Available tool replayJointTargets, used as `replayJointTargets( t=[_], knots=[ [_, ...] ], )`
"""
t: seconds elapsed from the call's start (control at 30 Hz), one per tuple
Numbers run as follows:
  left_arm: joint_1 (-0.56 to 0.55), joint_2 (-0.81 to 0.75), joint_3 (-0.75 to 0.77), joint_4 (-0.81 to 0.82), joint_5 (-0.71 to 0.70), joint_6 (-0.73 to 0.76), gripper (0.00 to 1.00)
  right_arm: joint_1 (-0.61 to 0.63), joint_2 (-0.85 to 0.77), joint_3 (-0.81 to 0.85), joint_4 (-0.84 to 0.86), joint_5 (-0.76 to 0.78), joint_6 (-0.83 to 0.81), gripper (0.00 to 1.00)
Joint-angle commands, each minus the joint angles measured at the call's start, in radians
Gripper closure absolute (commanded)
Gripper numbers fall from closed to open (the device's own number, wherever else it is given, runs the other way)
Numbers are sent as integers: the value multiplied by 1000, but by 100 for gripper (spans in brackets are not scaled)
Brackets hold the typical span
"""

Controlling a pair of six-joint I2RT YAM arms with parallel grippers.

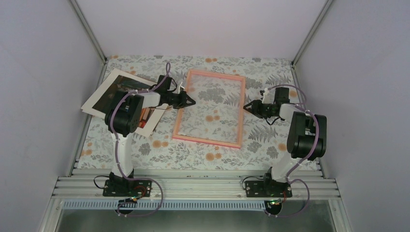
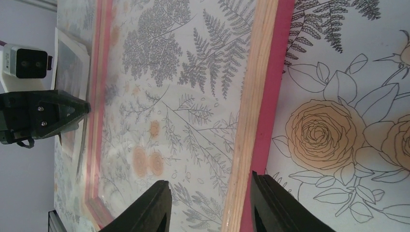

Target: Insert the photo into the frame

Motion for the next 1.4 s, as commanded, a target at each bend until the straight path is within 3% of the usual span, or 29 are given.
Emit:
replayJointTargets(
  t=[0.0,0.47,1.37],
  knots=[
    [2,-47,-1,-19,62,-46,97,6,-15,-6,16,-25,-10,60],
    [12,-72,-31,-11,119,-123,98,7,-7,-9,18,-21,-10,60],
    [11,-10,70,-97,5,46,98,17,6,-9,30,-34,-4,60]
  ],
)
